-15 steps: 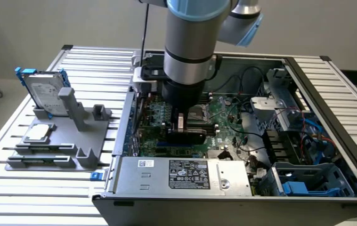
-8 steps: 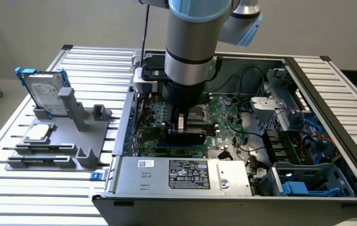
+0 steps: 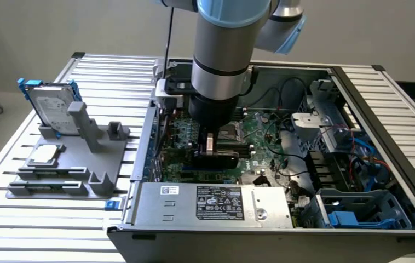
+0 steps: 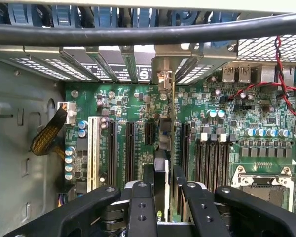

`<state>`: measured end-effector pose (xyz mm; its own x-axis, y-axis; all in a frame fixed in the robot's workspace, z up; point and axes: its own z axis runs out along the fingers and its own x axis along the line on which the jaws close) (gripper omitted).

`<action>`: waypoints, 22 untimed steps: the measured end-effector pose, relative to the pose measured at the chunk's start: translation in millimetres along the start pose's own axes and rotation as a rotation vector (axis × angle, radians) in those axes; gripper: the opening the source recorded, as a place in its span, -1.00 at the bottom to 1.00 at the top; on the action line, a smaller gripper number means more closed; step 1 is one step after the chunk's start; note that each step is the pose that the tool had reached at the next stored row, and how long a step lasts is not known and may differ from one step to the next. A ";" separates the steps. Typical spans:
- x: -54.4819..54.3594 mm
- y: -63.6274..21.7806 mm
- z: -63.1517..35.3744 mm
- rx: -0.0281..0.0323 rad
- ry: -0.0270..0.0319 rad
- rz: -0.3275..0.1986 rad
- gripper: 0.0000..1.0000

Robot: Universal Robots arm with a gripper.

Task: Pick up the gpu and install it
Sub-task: 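Insert the gpu into the slot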

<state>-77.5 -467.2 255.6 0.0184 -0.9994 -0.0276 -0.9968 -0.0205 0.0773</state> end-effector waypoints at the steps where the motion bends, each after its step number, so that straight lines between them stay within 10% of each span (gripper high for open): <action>1: 0.0 0.0 0.4 -0.0013 0.0001 0.000 -0.47; 14: 0.1 -2.3 2.6 -0.0193 -0.0004 0.000 -0.47; 22: -0.6 -0.2 -24.9 -0.0267 -0.0001 0.000 -0.07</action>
<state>-75.4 -467.2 280.4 0.0185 -0.9994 -0.0278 -0.9944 -0.0213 0.1039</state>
